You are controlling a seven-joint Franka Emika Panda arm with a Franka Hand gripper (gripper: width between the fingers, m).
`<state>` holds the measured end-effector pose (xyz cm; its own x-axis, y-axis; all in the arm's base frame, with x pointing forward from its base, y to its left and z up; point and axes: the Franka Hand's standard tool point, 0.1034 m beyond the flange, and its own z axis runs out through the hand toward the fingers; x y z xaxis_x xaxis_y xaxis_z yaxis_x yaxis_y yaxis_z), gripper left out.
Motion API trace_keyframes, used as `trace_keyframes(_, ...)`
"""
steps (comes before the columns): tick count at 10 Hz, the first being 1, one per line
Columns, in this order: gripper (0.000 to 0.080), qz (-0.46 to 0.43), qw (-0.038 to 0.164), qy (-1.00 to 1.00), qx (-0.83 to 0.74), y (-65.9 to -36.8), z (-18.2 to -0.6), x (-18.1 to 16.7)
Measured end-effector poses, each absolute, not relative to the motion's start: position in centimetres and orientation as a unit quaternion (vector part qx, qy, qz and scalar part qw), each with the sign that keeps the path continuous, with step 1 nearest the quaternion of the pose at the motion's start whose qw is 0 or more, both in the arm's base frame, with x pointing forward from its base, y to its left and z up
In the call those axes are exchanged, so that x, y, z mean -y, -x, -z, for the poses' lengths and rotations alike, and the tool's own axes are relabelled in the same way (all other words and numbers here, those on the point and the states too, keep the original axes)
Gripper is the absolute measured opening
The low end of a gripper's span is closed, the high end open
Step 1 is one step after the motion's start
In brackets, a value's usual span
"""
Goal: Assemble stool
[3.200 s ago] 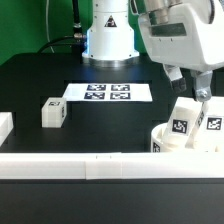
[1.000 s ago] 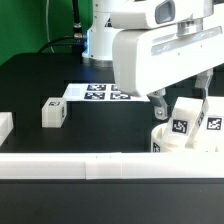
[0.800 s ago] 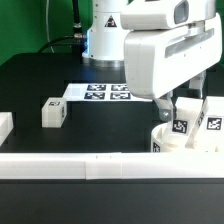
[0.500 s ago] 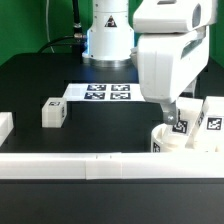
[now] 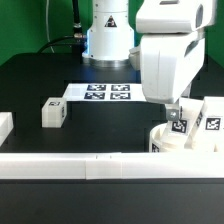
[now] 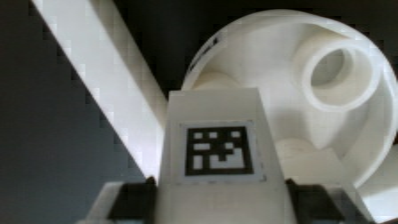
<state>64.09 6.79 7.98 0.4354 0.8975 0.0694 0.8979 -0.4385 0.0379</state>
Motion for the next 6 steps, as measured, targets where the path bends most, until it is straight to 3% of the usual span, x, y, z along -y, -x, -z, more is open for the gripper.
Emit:
trace_keyframes(2,0.0337,0.041,0.005,0.859,0.510,-64.09,-7.97,-6.82)
trace_keyframes(6,0.0338,0.059,0.012,0.956,0.288,-64.18,-7.89,-7.64)
